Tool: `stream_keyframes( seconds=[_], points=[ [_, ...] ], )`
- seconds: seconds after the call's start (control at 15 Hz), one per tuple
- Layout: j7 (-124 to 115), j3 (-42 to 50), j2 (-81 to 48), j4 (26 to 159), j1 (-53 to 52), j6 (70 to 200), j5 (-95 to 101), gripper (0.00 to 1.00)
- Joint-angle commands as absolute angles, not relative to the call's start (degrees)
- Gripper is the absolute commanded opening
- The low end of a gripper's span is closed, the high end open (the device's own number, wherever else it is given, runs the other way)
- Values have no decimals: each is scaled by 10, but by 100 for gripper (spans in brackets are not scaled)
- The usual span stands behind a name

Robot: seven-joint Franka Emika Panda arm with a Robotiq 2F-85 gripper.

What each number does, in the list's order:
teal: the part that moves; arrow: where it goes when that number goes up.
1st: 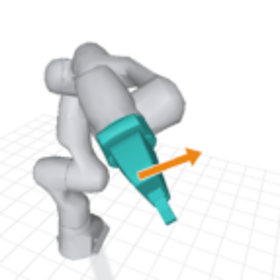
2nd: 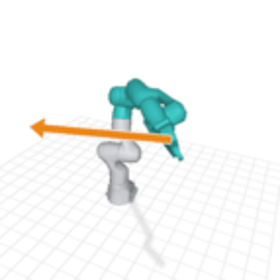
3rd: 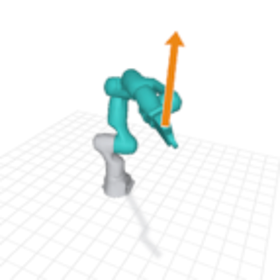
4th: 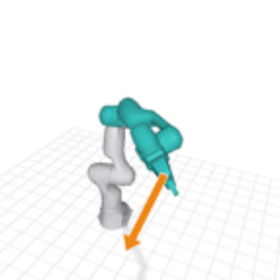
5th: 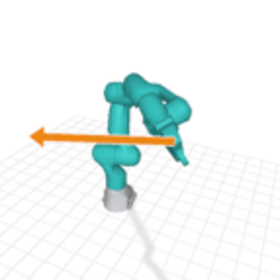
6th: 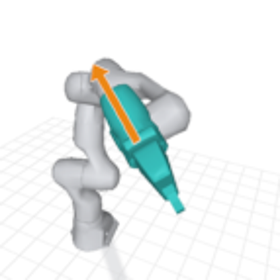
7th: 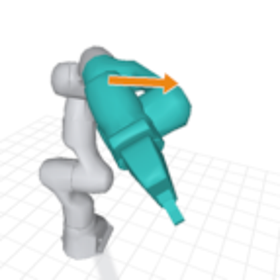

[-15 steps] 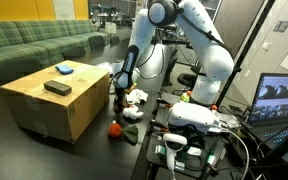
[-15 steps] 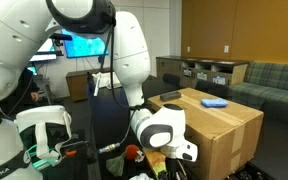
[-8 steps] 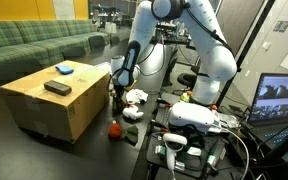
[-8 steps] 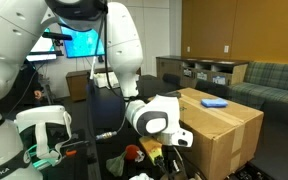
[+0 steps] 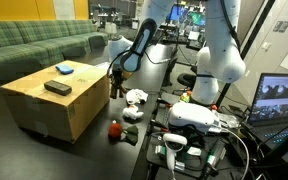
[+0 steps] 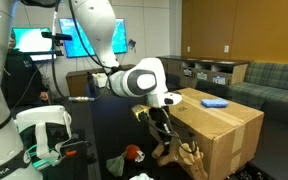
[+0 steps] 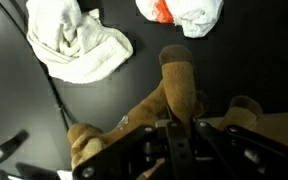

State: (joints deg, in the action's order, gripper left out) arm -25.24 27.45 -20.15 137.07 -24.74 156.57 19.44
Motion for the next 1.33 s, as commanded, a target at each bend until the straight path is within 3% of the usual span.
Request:
stream_keyframes(
  seconds=[0.0, 0.27, 0.6, 1.27],
  points=[
    [-401, 279, -85, 1371, -276, 1458, 315, 2],
    [-502, 147, -14, 1326, -198, 1353, 364, 2],
    [-546, 34, -18, 1252, -126, 1332, 349, 2],
    [-639, 21, -192, 1158, -95, 1375, 344, 2]
  ],
)
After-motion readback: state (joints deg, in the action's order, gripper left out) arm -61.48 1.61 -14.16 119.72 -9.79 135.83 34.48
